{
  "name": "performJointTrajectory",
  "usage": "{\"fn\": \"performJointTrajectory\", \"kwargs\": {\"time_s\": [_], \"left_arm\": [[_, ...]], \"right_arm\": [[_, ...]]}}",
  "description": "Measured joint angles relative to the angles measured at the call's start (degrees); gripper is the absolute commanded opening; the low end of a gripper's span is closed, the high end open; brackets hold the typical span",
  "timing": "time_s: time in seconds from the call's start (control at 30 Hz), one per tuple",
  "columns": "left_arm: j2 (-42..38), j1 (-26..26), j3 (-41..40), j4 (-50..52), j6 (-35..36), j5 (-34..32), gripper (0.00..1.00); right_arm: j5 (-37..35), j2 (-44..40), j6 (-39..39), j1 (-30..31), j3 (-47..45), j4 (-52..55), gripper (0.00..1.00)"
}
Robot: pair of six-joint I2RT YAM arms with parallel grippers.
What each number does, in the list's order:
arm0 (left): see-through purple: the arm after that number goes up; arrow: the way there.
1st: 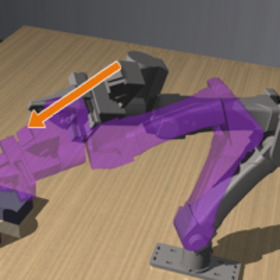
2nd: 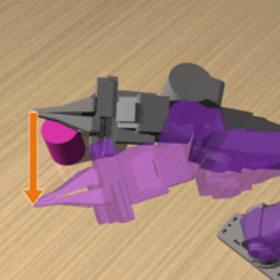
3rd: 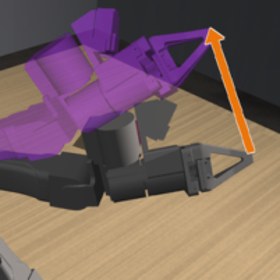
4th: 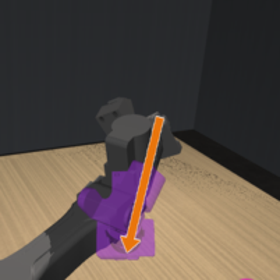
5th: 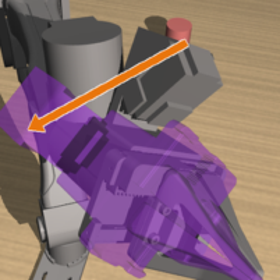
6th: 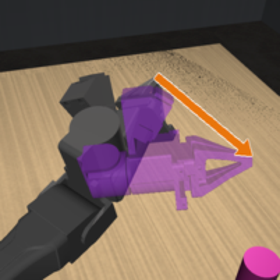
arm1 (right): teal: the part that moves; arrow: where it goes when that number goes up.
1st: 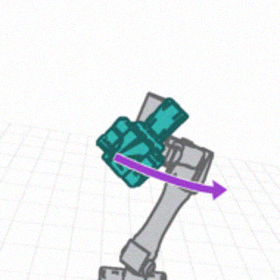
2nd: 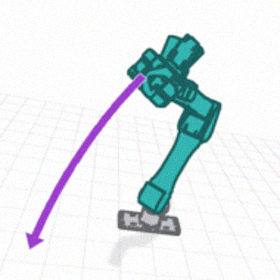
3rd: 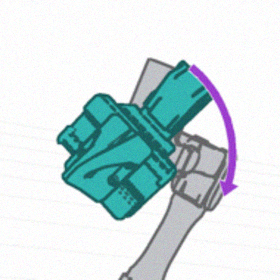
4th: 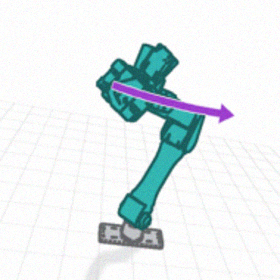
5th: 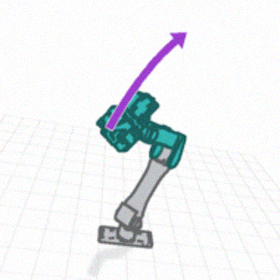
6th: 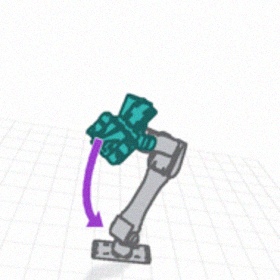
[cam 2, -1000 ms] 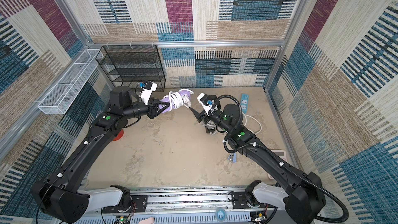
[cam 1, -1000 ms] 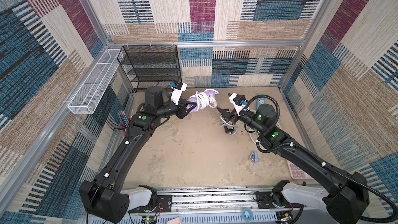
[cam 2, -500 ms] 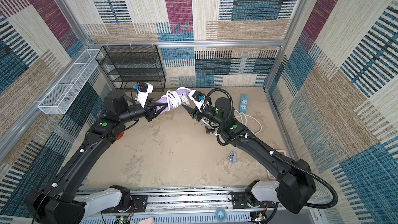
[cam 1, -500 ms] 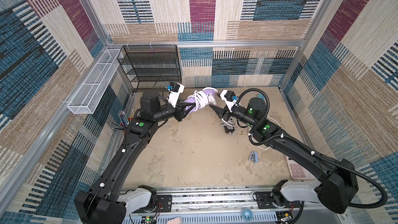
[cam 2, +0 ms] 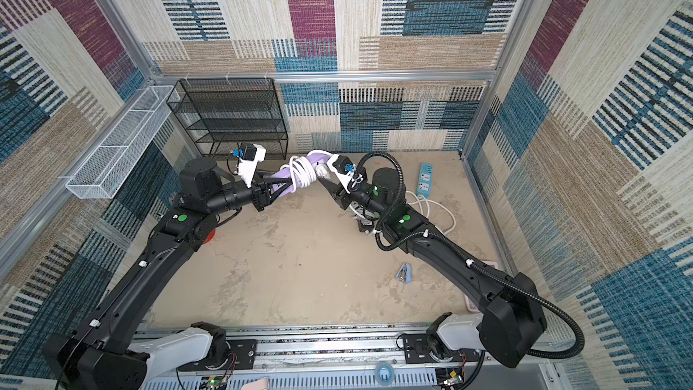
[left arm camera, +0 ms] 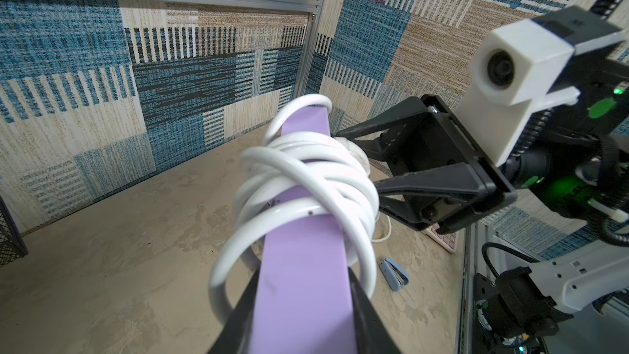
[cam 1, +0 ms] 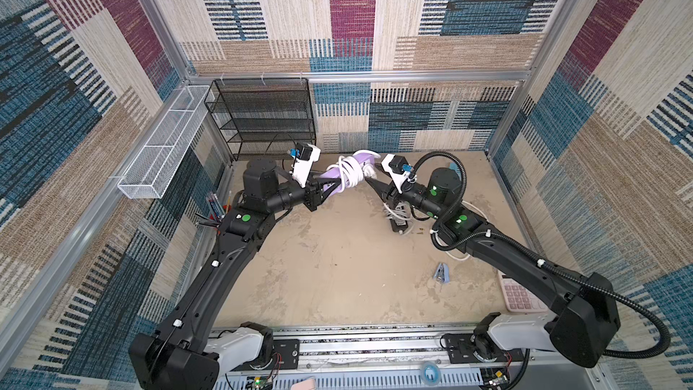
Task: Unwrap the cord wrapped around the power strip
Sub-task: Remove the plug from the power strip.
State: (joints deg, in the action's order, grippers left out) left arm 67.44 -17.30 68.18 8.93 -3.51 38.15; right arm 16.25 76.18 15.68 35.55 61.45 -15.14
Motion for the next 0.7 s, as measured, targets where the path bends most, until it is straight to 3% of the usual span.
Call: {"fn": "performJointTrajectory", "kwargs": {"time_s": [0.3, 0.7], "left_arm": [[-0.5, 0.0, -0.5, -0.6, 0.0, -0.5, 0.00], [-0.8, 0.0, -0.9, -1.3, 0.0, -1.3, 0.00]], "right_arm": [[-0.3, 1.1, -0.7, 0.0, 1.2, 0.0, 0.17], [-0.5, 0.8, -0.7, 0.0, 1.2, 0.0, 0.07]]}}
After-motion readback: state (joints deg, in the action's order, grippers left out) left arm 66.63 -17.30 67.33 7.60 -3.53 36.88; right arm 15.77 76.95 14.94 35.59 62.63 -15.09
